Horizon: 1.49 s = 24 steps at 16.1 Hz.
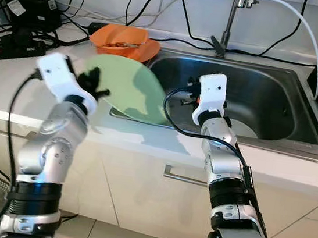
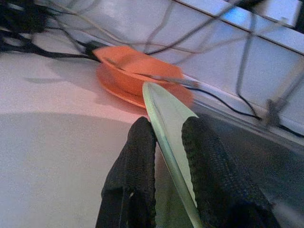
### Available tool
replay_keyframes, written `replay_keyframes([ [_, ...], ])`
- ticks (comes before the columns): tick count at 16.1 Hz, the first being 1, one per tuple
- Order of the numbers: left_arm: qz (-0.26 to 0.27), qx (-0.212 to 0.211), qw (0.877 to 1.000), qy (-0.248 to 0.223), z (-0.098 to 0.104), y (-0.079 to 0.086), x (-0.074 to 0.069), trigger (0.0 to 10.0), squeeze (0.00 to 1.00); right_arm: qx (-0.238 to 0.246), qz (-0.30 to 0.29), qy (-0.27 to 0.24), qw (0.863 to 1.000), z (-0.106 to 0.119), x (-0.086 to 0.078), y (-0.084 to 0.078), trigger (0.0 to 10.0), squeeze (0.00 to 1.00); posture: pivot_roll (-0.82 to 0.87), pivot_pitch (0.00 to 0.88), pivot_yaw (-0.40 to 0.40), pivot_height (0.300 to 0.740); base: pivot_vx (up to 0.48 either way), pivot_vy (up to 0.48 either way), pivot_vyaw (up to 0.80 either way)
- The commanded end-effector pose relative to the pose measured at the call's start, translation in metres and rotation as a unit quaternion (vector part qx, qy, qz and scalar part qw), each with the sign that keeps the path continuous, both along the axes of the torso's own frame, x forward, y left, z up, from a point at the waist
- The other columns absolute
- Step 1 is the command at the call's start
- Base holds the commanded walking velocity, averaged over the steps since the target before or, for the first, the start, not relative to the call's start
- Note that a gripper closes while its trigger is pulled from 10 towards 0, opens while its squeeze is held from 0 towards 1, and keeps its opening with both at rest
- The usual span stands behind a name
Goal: Kitchen organization
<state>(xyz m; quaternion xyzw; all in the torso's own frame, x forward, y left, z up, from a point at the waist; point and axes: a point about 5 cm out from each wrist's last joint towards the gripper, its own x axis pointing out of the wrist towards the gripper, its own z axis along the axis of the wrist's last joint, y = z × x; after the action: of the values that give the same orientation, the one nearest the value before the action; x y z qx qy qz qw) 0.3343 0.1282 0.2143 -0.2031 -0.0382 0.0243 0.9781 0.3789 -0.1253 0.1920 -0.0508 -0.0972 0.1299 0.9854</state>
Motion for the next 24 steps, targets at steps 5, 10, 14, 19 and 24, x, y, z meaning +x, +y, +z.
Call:
replay_keyframes([
  [5, -0.111, 0.018, 0.992, -0.066, 0.016, -0.030, -0.006, 0.0, 0.00, 0.006, -0.012, 0.001, 1.000, 0.003, 0.002, -0.004, 10.0, 0.00, 0.02, 0.000, 0.067, 0.740, 0.000, 0.000, 0.00],
  [10, -0.108, 0.032, 0.990, -0.089, 0.022, -0.028, -0.002, 0.0, 0.00, 0.013, -0.030, -0.004, 0.999, 0.003, 0.002, -0.009, 10.0, 0.00, 0.02, 0.000, 0.077, 0.740, 0.000, 0.000, 0.00],
  [14, -0.092, 0.048, 0.990, -0.096, 0.026, -0.022, 0.003, 0.0, 0.00, 0.015, -0.038, -0.006, 0.999, 0.005, 0.003, -0.012, 10.0, 0.00, 0.02, 0.000, 0.078, 0.740, 0.000, 0.000, 0.00],
  [19, -0.093, 0.033, 0.991, -0.093, 0.022, -0.023, 0.001, 10.0, 0.00, 0.016, -0.042, -0.005, 0.999, 0.004, 0.002, -0.013, 10.0, 0.00, 0.02, 0.000, 0.077, 0.740, 0.000, 0.000, 0.00],
  [24, -0.093, 0.092, 0.988, -0.085, 0.009, -0.020, 0.004, 10.0, 0.00, 0.027, -0.039, -0.010, 0.999, 0.004, 0.000, -0.009, 10.0, 0.00, 0.01, 0.000, 0.085, 0.740, 0.000, 0.000, 0.00],
])
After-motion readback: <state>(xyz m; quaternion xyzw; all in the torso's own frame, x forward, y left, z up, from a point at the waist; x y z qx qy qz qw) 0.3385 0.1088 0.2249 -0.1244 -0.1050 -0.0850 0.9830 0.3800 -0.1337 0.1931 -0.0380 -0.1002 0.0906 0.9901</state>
